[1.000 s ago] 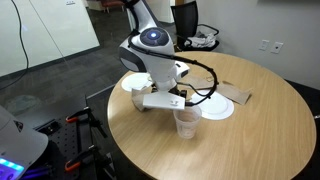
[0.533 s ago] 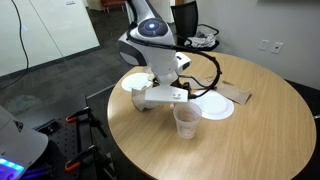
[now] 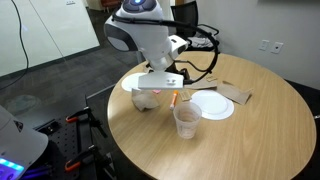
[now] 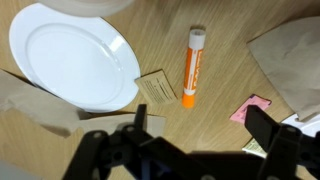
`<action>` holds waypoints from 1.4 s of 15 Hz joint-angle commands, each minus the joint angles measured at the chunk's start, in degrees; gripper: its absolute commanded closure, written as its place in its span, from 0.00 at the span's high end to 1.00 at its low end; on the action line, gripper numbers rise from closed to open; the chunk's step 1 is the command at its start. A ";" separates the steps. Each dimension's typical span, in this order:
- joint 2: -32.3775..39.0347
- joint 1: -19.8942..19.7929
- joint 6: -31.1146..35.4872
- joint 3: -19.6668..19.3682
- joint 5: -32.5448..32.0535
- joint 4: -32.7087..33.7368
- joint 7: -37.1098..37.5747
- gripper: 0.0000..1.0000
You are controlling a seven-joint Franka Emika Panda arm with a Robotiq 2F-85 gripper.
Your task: Remove the orange marker from the clear cup
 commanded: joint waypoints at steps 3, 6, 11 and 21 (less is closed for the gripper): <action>-10.25 3.89 1.28 -4.42 -10.47 -7.99 13.44 1.00; -14.39 4.72 0.90 -6.21 -17.68 -10.22 20.48 1.00; -20.32 4.06 0.11 -7.10 -29.71 -12.37 31.71 1.00; -27.85 2.12 -1.30 -5.55 -43.78 -13.32 45.85 1.00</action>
